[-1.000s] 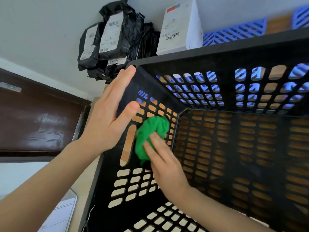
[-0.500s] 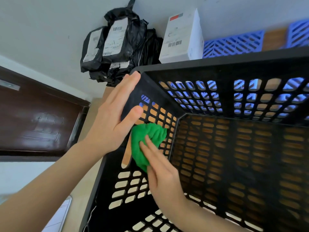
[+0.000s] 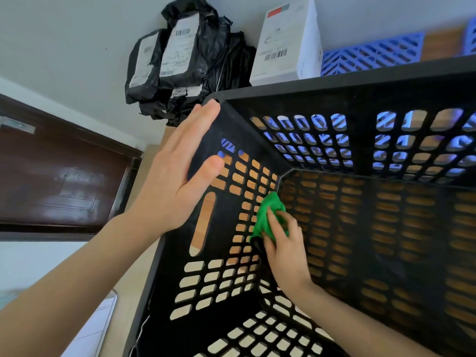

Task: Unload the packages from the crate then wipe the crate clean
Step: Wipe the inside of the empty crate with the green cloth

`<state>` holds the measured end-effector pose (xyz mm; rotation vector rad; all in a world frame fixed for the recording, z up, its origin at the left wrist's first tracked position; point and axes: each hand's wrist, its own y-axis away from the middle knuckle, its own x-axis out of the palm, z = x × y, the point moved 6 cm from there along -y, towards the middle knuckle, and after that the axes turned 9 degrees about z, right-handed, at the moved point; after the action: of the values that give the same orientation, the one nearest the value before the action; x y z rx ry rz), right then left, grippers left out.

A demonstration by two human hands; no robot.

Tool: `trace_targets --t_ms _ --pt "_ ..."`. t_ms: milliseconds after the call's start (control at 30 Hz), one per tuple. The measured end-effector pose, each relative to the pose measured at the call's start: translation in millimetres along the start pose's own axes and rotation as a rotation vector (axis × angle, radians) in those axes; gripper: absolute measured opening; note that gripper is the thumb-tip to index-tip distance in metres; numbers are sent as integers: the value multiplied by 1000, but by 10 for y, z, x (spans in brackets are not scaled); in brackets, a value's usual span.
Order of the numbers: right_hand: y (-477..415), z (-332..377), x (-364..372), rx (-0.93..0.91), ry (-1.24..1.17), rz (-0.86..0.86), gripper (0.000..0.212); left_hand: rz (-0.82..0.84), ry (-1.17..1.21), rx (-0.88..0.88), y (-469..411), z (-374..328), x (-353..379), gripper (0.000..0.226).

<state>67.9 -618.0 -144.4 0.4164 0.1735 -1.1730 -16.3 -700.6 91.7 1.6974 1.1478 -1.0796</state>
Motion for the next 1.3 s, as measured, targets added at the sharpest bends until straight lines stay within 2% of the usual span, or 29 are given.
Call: trace_targets --t_ms 67,167,233,300,367,467,533,600,667,700,733,833,900,1000,1067,1133,1200,1300 --pt "-20 -44 34 8 2 45 55 4 1 -8 -1 6 1 61" --pt "-27 141 -69 18 -189 21 58 2 5 -9 -2 2 -3 61" --pt "41 373 -132 -39 -256 29 62 0 2 -5 4 1 -10 60" --pt "184 684 -215 -191 -316 44 62 0 -10 4 1 1 -17 60" --pt "422 1046 -283 -419 -350 84 58 1 -19 7 0 -1 -14 60" --pt "789 1510 -239 -742 -258 209 53 -9 -26 0 -2 -4 -14 61" --pt "877 1543 -131 -862 -103 162 49 -7 -26 -3 -4 -6 -10 61" --pt "843 1373 -31 -901 -34 148 43 -7 -26 -3 -4 -6 -10 61" --pt "713 1082 13 -805 -23 127 36 -8 -17 -2 -6 0 -11 61" --pt "606 895 -9 -662 -80 142 33 -8 -11 -3 -8 2 -12 60" --pt "503 665 4 -502 -90 152 36 -8 -8 -4 -9 4 -13 60" --pt "261 96 72 -223 90 177 59 -4 -9 -19 -8 13 -12 60" --pt "163 -113 108 -53 -3 260 57 -1 -8 -22 -7 12 -7 60" --pt "162 -79 98 27 -204 211 50 0 -7 -25 -9 16 -7 60" --pt "254 107 35 38 -328 184 49 -3 -11 -25 -1 16 -11 60" --pt "368 376 -21 -33 -406 190 50 -5 -16 -20 -1 23 -12 60" --pt "474 748 -102 -211 -418 201 49 -8 -24 -12 -1 27 -14 61" --pt "605 1259 -178 -489 -310 208 48 -15 -25 -10 2 18 -21 61"
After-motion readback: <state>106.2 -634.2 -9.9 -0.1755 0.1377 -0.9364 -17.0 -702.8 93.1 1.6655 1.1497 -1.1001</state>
